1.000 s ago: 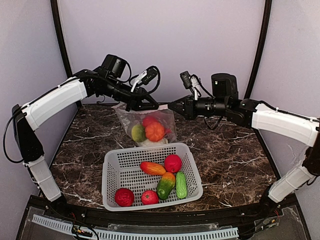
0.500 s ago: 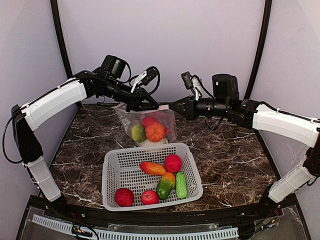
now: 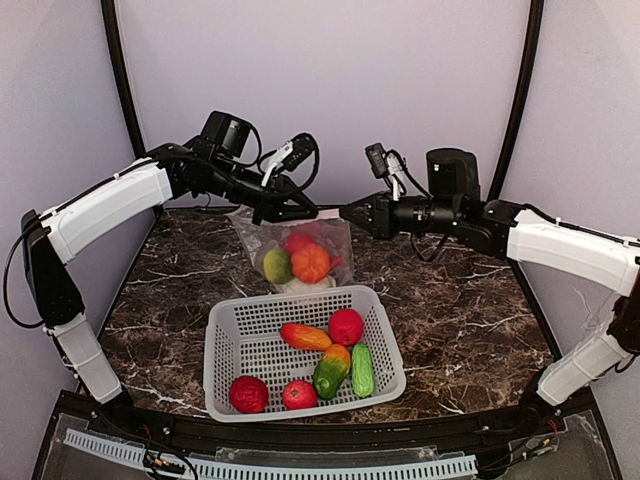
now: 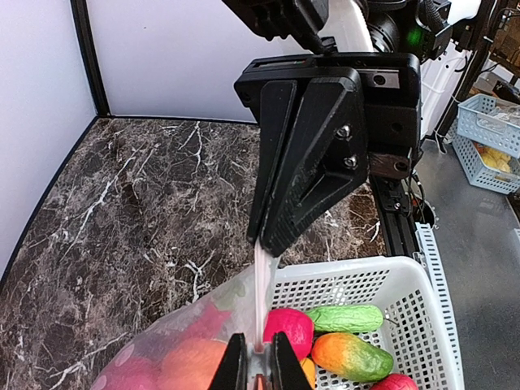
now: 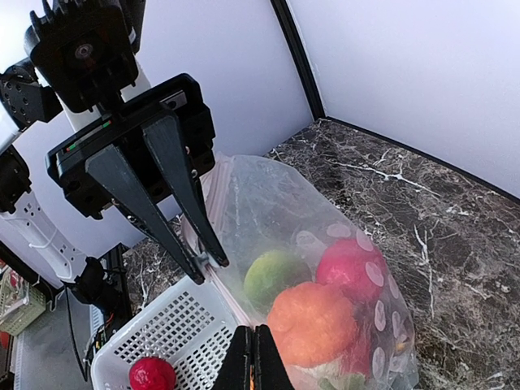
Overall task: Place the food in the zip-top bag and seal the zipper
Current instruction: Zip the zipper of the food storage bag, then pick up the zipper food storage bag from the center of the board.
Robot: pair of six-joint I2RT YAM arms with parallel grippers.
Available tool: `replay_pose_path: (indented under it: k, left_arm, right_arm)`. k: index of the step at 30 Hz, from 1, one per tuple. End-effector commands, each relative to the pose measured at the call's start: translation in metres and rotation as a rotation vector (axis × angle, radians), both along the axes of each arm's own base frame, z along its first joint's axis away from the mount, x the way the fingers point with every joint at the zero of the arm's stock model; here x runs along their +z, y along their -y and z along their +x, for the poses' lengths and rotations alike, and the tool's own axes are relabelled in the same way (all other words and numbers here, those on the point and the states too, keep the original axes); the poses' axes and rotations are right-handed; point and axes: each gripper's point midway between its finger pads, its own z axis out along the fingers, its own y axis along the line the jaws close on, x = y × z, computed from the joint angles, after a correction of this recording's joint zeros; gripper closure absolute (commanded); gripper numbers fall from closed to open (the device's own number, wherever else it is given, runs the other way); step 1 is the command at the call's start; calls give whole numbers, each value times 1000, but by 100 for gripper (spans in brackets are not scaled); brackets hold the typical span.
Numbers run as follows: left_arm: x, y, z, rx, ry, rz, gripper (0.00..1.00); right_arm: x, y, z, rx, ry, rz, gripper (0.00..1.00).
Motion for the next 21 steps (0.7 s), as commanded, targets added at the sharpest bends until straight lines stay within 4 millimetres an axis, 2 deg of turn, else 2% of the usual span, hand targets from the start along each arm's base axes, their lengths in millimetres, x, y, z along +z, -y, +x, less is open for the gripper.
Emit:
replay_pose_path:
  k: [1, 12, 14, 17, 19, 21]
  left_arm:
    - [8, -42, -6, 88, -22, 58, 99]
    - [9, -44, -5, 89, -39, 40, 99]
    - [12, -41, -10, 64, -63, 14, 99]
    - [14, -33, -19, 20, -95, -11, 99]
    - [12, -27, -26, -2, -100, -8, 99]
    - [13, -22, -33, -23, -103, -12, 99]
  right_arm:
    - [12, 58, 45, -269, 29, -11, 100]
    - [11, 56, 43, -241, 27, -9, 100]
    - [17, 45, 28, -126, 50, 14, 100]
    - [37, 19, -8, 141, 86, 79, 100]
    - [40, 7, -20, 219, 98, 69, 93]
    - [35, -2, -25, 248, 91, 30, 85]
